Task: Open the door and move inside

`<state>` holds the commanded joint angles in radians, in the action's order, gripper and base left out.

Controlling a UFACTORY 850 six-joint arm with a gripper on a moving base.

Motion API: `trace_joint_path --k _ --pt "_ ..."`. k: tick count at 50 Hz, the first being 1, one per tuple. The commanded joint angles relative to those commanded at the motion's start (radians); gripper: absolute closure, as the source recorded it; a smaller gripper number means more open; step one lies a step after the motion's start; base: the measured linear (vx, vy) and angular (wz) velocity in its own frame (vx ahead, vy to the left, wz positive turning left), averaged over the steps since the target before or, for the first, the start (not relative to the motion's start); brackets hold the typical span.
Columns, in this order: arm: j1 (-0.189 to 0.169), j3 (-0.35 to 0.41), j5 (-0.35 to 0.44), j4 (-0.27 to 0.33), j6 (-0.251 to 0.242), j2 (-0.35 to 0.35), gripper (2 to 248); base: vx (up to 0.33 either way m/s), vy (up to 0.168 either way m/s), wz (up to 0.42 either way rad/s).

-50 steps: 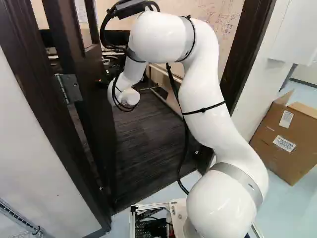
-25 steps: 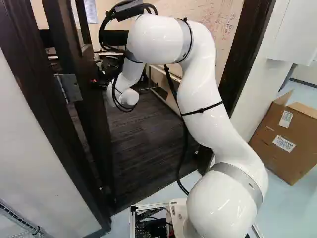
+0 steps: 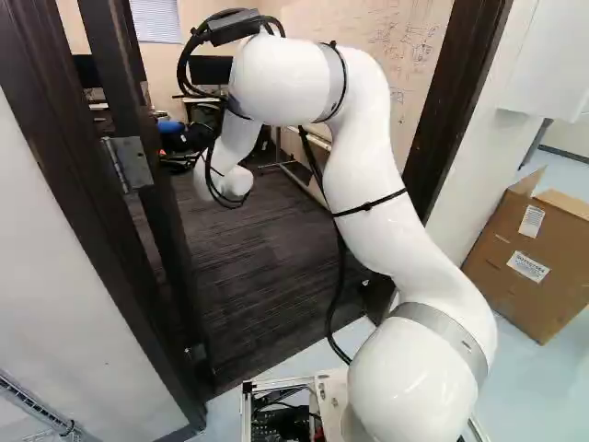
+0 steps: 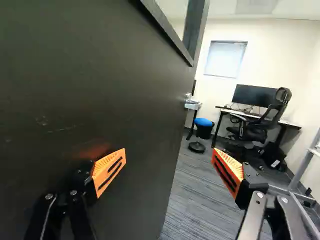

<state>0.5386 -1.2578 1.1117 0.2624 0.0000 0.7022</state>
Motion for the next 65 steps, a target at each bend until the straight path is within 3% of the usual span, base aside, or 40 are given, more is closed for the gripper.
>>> trace_joint_path --k 42,65 --pt "0.013 -0.038 0.001 0.004 0.0 0.028 3 0.0 0.0 0.0" --pt "-0.026 0.013 0.001 0.004 0.0 -0.009 3 0.0 0.0 0.0"
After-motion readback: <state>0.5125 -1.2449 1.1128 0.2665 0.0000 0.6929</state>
